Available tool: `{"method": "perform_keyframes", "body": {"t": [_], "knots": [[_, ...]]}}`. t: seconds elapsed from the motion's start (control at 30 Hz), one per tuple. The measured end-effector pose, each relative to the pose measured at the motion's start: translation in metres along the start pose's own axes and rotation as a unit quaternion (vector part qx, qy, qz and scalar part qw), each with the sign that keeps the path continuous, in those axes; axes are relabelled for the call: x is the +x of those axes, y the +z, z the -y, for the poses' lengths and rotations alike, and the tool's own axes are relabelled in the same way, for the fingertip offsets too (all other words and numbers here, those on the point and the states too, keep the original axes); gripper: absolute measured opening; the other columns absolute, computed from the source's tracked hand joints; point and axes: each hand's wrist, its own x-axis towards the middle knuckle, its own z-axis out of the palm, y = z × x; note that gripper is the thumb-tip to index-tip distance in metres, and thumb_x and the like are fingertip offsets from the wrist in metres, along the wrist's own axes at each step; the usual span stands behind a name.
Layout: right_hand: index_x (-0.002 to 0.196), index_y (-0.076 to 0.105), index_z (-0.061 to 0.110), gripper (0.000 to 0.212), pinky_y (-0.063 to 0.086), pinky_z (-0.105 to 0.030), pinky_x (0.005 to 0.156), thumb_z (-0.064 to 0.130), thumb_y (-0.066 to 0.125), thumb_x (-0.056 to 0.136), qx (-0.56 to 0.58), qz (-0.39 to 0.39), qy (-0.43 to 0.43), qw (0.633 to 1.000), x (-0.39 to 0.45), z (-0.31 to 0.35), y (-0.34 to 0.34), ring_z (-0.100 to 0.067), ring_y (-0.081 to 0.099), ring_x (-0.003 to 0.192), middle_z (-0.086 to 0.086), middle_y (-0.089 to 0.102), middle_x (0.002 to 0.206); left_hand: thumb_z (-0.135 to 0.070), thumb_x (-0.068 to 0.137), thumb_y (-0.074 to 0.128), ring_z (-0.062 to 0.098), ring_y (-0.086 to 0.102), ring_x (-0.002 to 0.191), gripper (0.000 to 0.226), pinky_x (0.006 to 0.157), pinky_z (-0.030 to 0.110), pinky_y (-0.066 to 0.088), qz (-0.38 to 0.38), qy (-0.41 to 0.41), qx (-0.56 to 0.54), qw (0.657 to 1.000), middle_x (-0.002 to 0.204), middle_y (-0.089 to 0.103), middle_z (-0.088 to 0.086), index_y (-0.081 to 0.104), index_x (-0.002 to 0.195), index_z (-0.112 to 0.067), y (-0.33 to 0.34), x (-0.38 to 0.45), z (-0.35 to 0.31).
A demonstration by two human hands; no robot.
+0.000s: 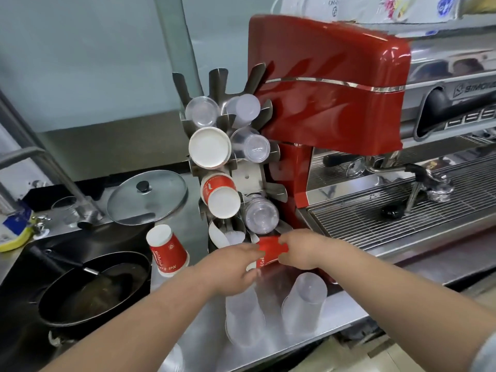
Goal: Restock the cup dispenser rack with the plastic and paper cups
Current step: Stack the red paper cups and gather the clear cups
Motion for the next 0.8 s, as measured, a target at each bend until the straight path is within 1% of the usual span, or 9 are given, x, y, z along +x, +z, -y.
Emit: {"method": "perform_keyframes", "body": {"t": [0.1, 0.17, 0.27, 0.33, 0.43, 0.6, 0.67, 0.73, 0.8], "knots": [[0.115, 0.057, 0.013, 0.03, 0.048, -0.033, 0.086, 0.023, 0.055, 0.087, -0.044, -0.004, 0.002, 0.999, 0.012, 0.001, 0.011, -0.03, 0.059, 0.107, -0.012, 0.059, 0.12, -0.045, 0.1, 0.042, 0.025, 0.028, 0.149, 0.064, 0.117, 0.036, 0.031, 0.076, -0.027, 0.056, 0.995, 0.166, 0.013, 0.006, 0.025, 0.156, -0.02, 0.006, 0.016, -0.011], [0.124, 0.051, 0.015, 0.04, 0.049, -0.035, 0.091, 0.021, 0.059, 0.086, -0.069, 0.012, 0.009, 0.998, 0.022, 0.001, 0.02, -0.03, 0.057, 0.112, -0.011, 0.053, 0.127, -0.046, 0.102, 0.04, 0.025, 0.017, 0.152, 0.069, 0.121, 0.038, 0.024, 0.105, -0.05, 0.072, 0.991, 0.167, 0.002, 0.01, 0.015, 0.158, -0.015, 0.011, 0.023, -0.017], [0.139, 0.037, 0.016, 0.06, 0.044, -0.04, 0.102, 0.023, 0.062, 0.085, -0.086, 0.029, -0.004, 0.996, 0.036, 0.0, 0.034, -0.029, 0.049, 0.124, -0.011, 0.043, 0.142, -0.043, 0.102, 0.038, 0.026, 0.006, 0.154, 0.071, 0.124, 0.04, 0.016, 0.118, -0.066, 0.092, 0.987, 0.167, -0.003, 0.012, 0.009, 0.158, -0.011, 0.02, 0.029, -0.02], [0.147, 0.023, 0.019, 0.074, 0.038, -0.041, 0.107, 0.022, 0.062, 0.085, -0.083, 0.036, -0.011, 0.996, 0.044, 0.0, 0.039, -0.027, 0.04, 0.134, -0.008, 0.029, 0.152, -0.045, 0.101, 0.038, 0.027, 0.005, 0.154, 0.073, 0.124, 0.041, 0.015, 0.113, -0.084, 0.09, 0.986, 0.167, -0.002, 0.013, 0.009, 0.158, -0.01, 0.022, 0.034, -0.019], [0.15, 0.016, 0.019, 0.078, 0.034, -0.043, 0.11, 0.02, 0.06, 0.086, -0.09, 0.042, -0.011, 0.995, 0.051, 0.0, 0.042, -0.027, 0.034, 0.139, -0.005, 0.016, 0.157, -0.053, 0.097, 0.039, 0.03, 0.006, 0.153, 0.079, 0.123, 0.045, 0.017, 0.115, -0.104, 0.088, 0.984, 0.167, -0.002, 0.011, 0.01, 0.158, -0.011, 0.026, 0.039, -0.016], [0.15, 0.015, 0.012, 0.078, 0.035, -0.039, 0.11, 0.016, 0.059, 0.086, -0.079, 0.047, -0.015, 0.996, 0.057, 0.0, 0.051, -0.03, 0.032, 0.139, -0.01, 0.017, 0.157, -0.058, 0.094, 0.04, 0.028, -0.004, 0.154, 0.087, 0.124, 0.048, 0.01, 0.144, -0.131, 0.056, 0.979, 0.167, -0.008, 0.01, 0.004, 0.159, -0.013, 0.032, 0.039, -0.01], [0.147, 0.021, 0.012, 0.075, 0.039, -0.039, 0.107, 0.014, 0.061, 0.084, -0.062, 0.041, -0.017, 0.997, 0.058, -0.001, 0.056, -0.029, 0.037, 0.135, -0.01, 0.023, 0.153, -0.058, 0.094, 0.042, 0.028, -0.006, 0.154, 0.086, 0.124, 0.047, 0.008, 0.144, -0.133, 0.054, 0.979, 0.167, -0.006, 0.01, 0.006, 0.159, -0.014, 0.031, 0.037, -0.011], [0.141, 0.033, 0.015, 0.066, 0.046, -0.038, 0.098, 0.015, 0.064, 0.082, -0.055, 0.021, -0.019, 0.998, 0.057, -0.002, 0.055, -0.03, 0.047, 0.125, -0.009, 0.035, 0.143, -0.058, 0.094, 0.044, 0.029, -0.004, 0.154, 0.084, 0.124, 0.046, 0.009, 0.143, -0.123, 0.056, 0.98, 0.167, 0.001, 0.012, 0.011, 0.158, -0.014, 0.029, 0.034, -0.014], [0.133, 0.042, 0.017, 0.057, 0.047, -0.035, 0.086, 0.021, 0.066, 0.082, -0.043, 0.009, -0.021, 0.999, 0.056, -0.003, 0.054, -0.029, 0.052, 0.114, -0.007, 0.042, 0.13, -0.055, 0.097, 0.042, 0.032, 0.012, 0.151, 0.073, 0.121, 0.043, 0.019, 0.135, -0.11, 0.043, 0.984, 0.161, 0.018, 0.016, 0.023, 0.154, -0.015, 0.028, 0.033, -0.017]]}}
